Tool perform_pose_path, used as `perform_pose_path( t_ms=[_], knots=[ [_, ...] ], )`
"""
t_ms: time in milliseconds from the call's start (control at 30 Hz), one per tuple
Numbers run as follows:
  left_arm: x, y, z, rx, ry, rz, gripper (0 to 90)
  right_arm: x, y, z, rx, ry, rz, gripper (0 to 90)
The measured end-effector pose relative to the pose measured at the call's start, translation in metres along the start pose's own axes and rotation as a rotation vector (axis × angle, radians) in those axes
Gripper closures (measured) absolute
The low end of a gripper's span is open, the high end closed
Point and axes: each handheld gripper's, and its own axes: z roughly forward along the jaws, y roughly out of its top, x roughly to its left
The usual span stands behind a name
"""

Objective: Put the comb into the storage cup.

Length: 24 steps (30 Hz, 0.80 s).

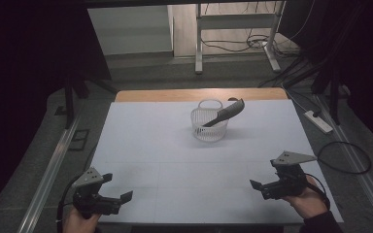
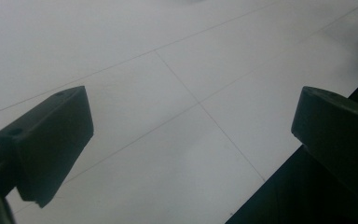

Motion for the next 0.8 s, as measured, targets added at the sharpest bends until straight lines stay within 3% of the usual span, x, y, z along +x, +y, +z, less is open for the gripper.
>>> perform_pose_path(
  t_ms=[433, 800],
  knots=[
    [0.000, 0.000, 0.000, 0.000, -0.001, -0.003, 0.0, -0.008, -0.016, -0.012, 0.013, -0.035, 0.023, 0.0],
    [0.000, 0.000, 0.000, 0.001, -0.001, -0.005, 0.0, -0.012, -0.029, -0.025, 0.005, -0.071, 0.079, 0.0]
  ],
)
